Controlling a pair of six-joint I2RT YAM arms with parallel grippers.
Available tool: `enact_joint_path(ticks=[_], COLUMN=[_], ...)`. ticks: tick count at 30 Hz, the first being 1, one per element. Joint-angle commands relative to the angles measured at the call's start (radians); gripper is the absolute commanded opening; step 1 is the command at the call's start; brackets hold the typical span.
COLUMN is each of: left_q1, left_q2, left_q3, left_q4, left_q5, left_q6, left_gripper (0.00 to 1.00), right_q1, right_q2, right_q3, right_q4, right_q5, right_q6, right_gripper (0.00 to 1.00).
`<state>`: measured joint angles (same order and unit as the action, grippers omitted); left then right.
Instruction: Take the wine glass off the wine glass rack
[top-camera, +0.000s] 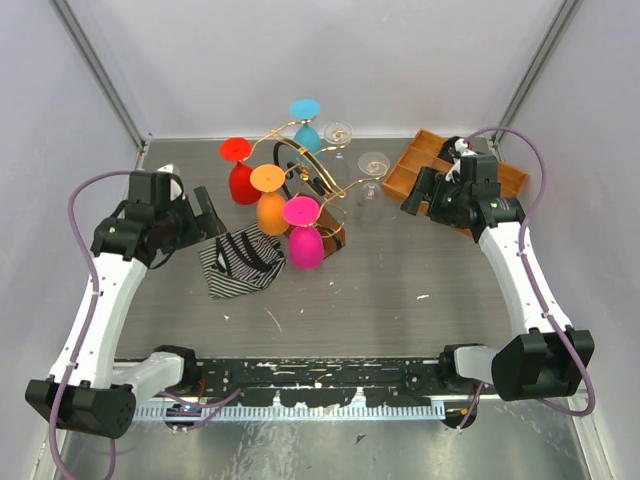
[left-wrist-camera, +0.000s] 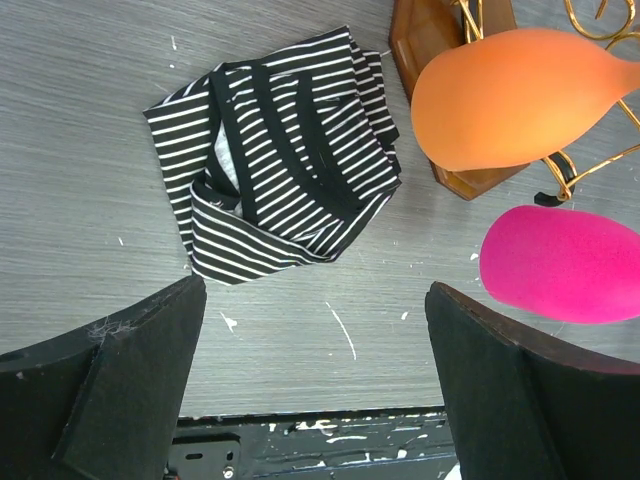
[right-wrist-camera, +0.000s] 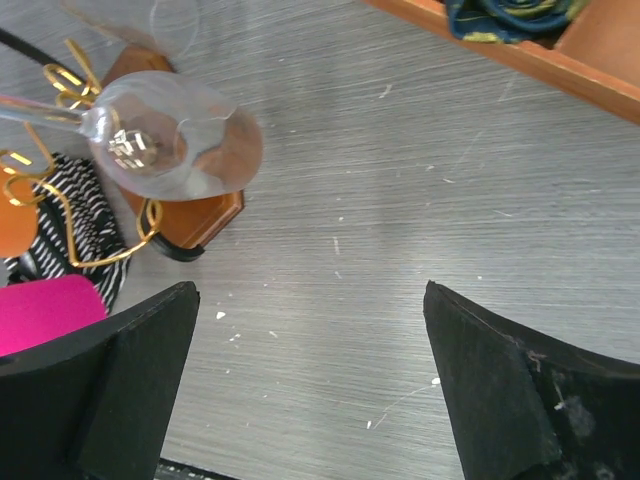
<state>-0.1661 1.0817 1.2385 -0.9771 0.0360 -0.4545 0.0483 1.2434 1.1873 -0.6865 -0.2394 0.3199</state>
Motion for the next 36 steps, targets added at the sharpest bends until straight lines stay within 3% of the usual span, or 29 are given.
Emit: enact_joint_path(ticks=[1,13,19,24,27,31,36], left_q1=[0.003,0.002,0.002,0.002,0.002,0.002,0.002], left_q2=[-0.011,-0.011,-0.038,-0.062,-0.074,-0.071,-0.087], left_q3=[-0.031,-0.11,-0.145,-0.159,-0.176,-0.183,-0.195], left_q4=[0.022,0.037,0.033,0.01,0.007,0.0,-0.008], left_q5=[0.01,0.043,0.044,0.022,0.003,0.011,-0.011], left_q6=[-0.012,-0.044,-0.053,-0.039,-0.033,-0.033,-0.022], left_gripper=[0.98,0.98,0.98,0.98,0.98,0.98,0.98], right_q1=[0.002,0.002,-0.005,-0.014,-0.013,-0.022,-0.092], right_q2=[-0.047,0.205,0.437,0.659,0.703,0.783,0.777], right_q3=[0.03,0.159,0.354,0.536,0.549,0.626,0.574], right_q4=[-0.013,-0.112,-0.139,-0.212,-0.171,-0.212,-0.177], right_q5=[0.148,0.3,0.415,0.346,0.287,0.434,0.445], right_q6=[-0.008,-0.001,0.003,-0.013,-0.033,-0.066,-0.054], right_gripper=[1.0,1.0,1.0,1.0,1.0,1.0,1.0])
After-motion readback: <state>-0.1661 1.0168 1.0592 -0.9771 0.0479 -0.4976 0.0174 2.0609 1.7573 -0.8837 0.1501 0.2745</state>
